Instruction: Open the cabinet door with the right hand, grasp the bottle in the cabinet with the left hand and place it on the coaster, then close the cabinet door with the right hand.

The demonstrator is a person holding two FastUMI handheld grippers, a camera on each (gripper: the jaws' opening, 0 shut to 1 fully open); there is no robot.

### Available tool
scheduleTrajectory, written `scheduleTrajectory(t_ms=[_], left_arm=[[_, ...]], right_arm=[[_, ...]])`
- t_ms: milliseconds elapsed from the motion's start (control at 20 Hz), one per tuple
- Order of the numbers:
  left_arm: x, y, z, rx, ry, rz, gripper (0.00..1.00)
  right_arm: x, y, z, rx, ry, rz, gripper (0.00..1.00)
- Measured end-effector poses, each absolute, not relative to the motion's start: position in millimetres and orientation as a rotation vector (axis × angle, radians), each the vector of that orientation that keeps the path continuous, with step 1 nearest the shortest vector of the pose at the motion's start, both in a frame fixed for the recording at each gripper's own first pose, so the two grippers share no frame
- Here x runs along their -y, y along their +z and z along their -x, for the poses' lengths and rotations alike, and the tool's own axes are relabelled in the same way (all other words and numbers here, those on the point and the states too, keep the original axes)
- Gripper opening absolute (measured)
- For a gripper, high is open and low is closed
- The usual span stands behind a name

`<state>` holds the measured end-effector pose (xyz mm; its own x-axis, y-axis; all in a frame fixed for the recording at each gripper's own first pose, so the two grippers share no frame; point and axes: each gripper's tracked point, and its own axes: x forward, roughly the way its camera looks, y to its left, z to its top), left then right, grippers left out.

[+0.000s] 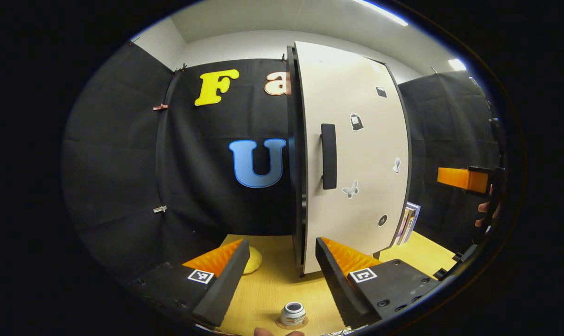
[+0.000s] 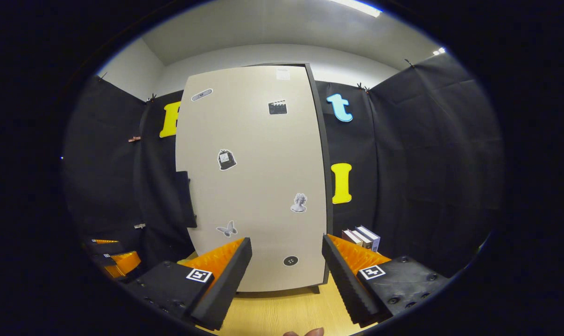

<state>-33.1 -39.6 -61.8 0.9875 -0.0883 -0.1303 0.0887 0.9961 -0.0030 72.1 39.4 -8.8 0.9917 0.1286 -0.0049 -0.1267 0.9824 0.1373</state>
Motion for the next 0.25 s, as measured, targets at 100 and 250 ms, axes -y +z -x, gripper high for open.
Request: scheduleTrajectory(t_ms=[100,250], left_arm=[[43.7,-58.5,33.9,-0.122,-0.093,0.003,0.9],[47.4,-58.4,37.7,-0.117,-0.088,0.016,0.9]], right_arm=[[-38.0,-7.1,-70.2,-0.002,0.13,-0.141,0.98],[-34.1,-9.7,-68.9,-0.001,0.139,-0.117,0.98]])
